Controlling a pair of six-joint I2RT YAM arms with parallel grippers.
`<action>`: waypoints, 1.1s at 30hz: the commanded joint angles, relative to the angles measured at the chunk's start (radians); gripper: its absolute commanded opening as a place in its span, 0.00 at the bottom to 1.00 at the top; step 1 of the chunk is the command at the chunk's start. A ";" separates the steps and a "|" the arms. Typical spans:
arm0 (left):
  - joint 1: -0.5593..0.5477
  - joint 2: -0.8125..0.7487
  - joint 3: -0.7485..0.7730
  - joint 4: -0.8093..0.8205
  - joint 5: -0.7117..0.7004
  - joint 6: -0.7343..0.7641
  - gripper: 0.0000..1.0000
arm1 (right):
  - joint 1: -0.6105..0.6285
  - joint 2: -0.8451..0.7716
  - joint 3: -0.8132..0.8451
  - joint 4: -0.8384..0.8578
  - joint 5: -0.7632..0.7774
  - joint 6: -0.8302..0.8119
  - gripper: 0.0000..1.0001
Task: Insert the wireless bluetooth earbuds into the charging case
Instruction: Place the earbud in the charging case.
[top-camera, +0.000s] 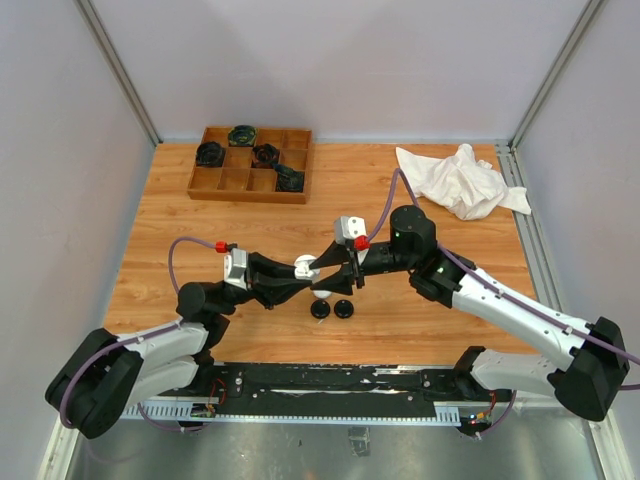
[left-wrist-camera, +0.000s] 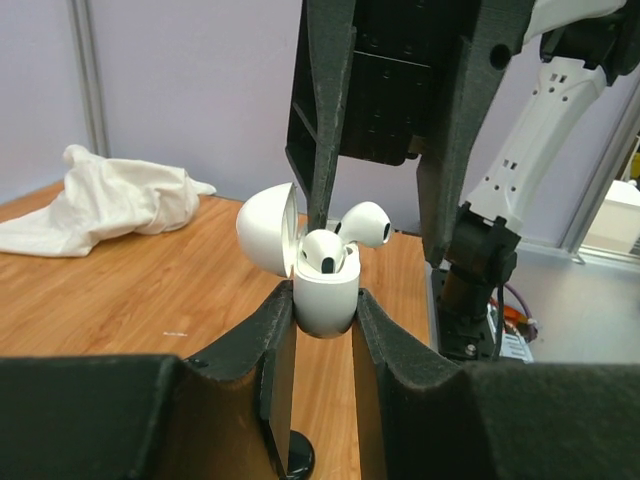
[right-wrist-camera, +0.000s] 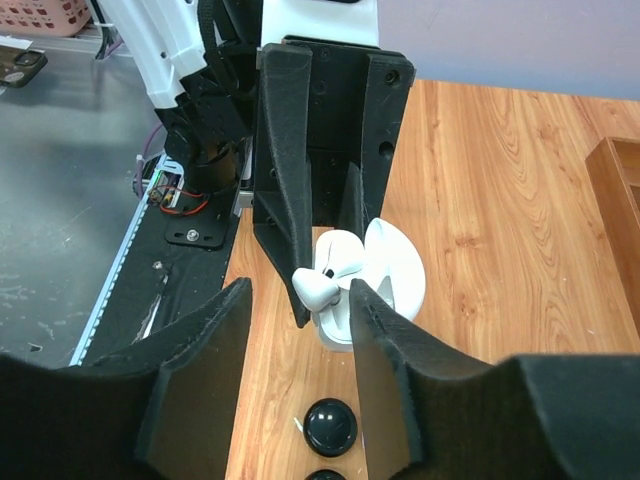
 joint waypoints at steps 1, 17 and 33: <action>-0.004 -0.010 0.019 0.128 -0.037 0.014 0.00 | -0.015 -0.012 0.006 -0.073 0.104 -0.006 0.49; -0.055 -0.151 0.057 -0.260 -0.340 0.250 0.00 | 0.091 -0.155 -0.084 0.075 0.590 0.069 0.77; -0.134 -0.162 0.074 -0.328 -0.453 0.367 0.00 | 0.196 -0.105 -0.102 0.251 0.798 0.081 0.84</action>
